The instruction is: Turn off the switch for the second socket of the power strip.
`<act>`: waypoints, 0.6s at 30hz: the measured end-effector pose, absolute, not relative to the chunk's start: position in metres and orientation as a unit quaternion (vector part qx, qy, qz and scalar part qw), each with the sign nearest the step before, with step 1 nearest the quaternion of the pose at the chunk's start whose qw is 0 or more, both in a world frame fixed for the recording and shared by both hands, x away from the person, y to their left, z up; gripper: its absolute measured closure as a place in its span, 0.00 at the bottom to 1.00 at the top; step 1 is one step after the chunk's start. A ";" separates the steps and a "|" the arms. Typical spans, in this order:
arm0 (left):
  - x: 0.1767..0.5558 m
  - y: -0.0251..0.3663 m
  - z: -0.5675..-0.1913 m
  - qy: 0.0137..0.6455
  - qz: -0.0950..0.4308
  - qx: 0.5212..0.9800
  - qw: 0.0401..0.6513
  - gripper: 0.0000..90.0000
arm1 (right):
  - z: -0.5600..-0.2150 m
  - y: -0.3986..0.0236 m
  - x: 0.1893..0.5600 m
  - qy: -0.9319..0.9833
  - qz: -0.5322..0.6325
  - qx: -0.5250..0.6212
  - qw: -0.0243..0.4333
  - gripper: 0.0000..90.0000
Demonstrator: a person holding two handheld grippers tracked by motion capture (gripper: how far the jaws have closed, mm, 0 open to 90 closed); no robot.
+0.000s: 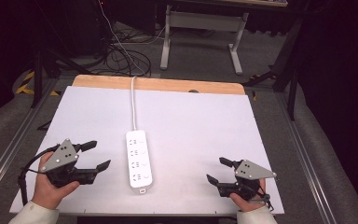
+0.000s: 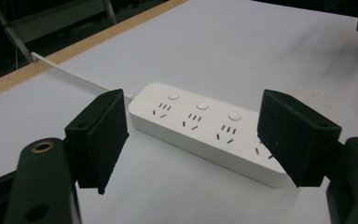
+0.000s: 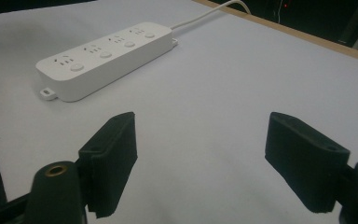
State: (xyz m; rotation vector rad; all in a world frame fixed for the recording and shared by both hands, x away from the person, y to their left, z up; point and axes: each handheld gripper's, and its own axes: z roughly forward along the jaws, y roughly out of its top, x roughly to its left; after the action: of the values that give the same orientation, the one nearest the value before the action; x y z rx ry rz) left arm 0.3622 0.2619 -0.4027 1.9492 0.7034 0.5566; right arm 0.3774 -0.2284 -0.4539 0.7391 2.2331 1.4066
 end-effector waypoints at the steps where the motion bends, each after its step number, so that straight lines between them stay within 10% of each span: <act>1: 0.364 0.260 -0.402 0.288 0.227 0.798 0.479 0.28 | -0.454 -0.228 0.377 0.799 0.503 0.264 0.199 0.28; 18: 0.384 0.228 -0.396 0.266 0.214 0.811 0.475 0.28 | -0.455 -0.228 0.378 0.800 0.504 0.263 0.193 0.27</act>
State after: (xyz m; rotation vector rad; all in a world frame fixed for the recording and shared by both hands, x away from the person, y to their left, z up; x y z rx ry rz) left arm 0.3845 0.2279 -0.3960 1.9835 0.6513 0.5244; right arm 0.3779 -0.2278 -0.4547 0.7385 2.2438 1.4132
